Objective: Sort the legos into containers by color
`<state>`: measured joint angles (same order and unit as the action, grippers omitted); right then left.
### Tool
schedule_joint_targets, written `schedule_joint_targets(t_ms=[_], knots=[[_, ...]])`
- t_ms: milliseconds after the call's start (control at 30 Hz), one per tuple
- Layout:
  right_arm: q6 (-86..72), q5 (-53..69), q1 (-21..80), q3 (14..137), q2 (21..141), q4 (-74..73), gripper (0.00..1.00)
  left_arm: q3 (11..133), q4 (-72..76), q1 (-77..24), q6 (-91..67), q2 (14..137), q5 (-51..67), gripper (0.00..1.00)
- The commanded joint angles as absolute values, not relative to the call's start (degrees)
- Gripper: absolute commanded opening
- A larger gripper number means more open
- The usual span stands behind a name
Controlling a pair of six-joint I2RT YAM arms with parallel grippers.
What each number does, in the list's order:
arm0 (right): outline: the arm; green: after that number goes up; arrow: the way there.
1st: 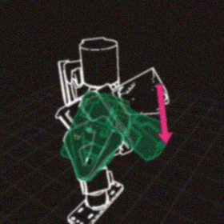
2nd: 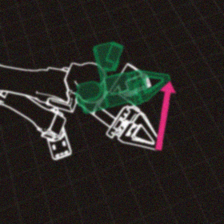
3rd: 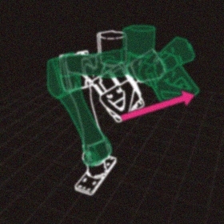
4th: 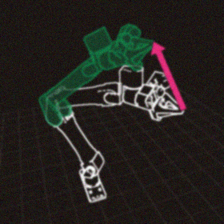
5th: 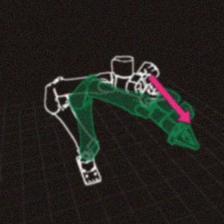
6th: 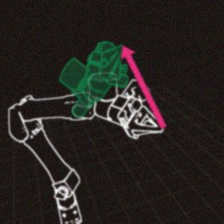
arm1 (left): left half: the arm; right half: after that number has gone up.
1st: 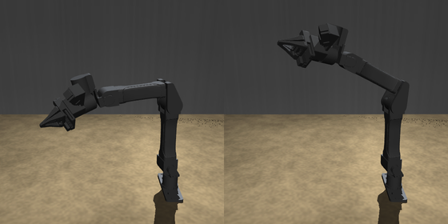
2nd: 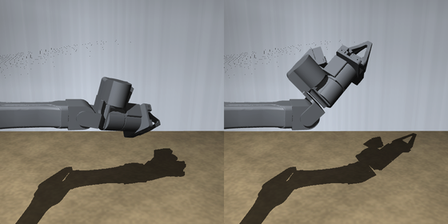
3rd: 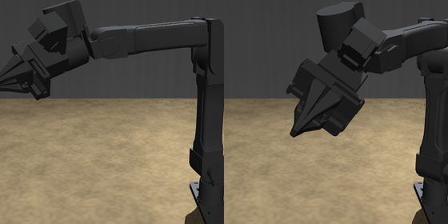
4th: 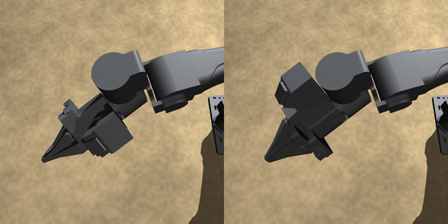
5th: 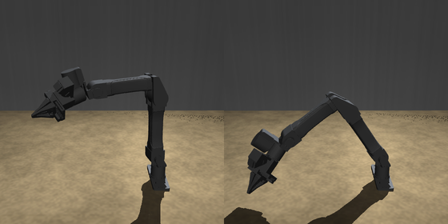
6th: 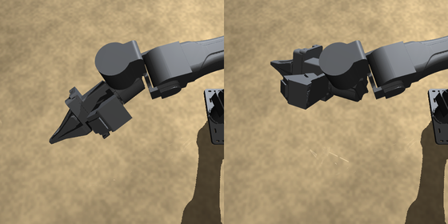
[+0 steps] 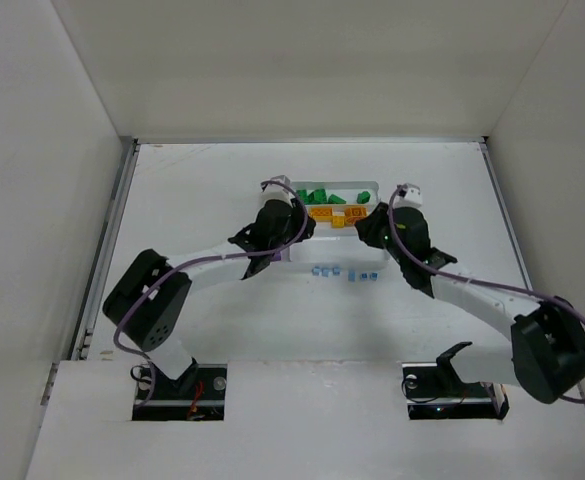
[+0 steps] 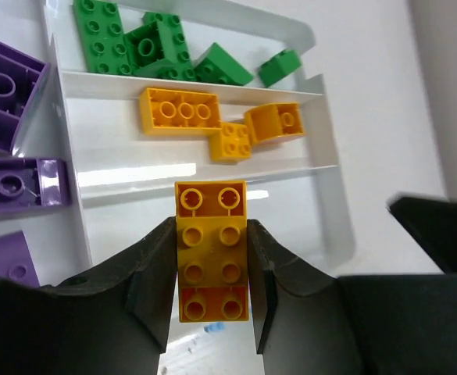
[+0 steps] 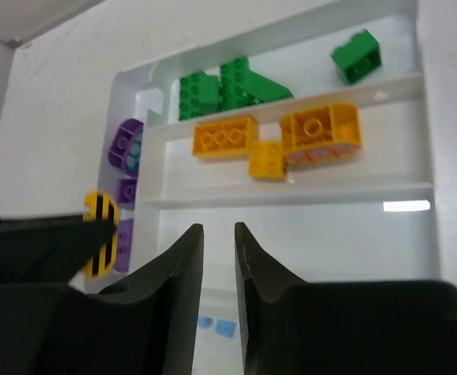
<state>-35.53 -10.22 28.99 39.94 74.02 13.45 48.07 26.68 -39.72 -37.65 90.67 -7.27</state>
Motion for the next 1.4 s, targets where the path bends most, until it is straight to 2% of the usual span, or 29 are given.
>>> schedule_joint_targets(t_ms=[0, 233, 800, 867, 1067, 1167, 1233, 1367], knots=[[-37.3, -14.6, 30.8, 33.9, 68.2, 17.1, 0.27, 54.5, 18.6, -39.9, -30.7, 94.8, -12.6, 0.17], [-37.4, -17.7, 32.4, 23.8, 57.9, 17.3, 0.32, 63.8, 12.8, -39.9, -25.3, 103.3, -18.6, 0.19], [-37.7, -17.5, 33.9, 22.9, 58.1, 19.5, 0.41, 72.0, 10.7, -39.4, -20.8, 110.3, -20.0, 0.24], [-37.8, -17.2, 33.9, 22.9, 58.3, 19.5, 0.41, 72.2, 10.6, -39.5, -19.9, 110.2, -20.0, 0.28], [-37.9, -17.4, 33.9, 22.9, 58.5, 19.7, 0.48, 72.7, 11.2, -39.9, -14.9, 108.8, -20.6, 0.52], [-37.5, -17.8, 33.9, 23.0, 58.4, 19.3, 0.5, 70.1, 11.7, -39.9, -15.7, 105.7, -20.7, 0.57], [-37.8, -17.8, 33.9, 22.7, 58.1, 19.6, 0.5, 67.3, 11.9, -40.6, -17.6, 102.1, -20.7, 0.54], [-37.6, -18.2, 34.0, 22.7, 57.1, 18.7, 0.39, 59.3, 13.1, -44.9, -21.4, 92.9, -19.1, 0.36]])
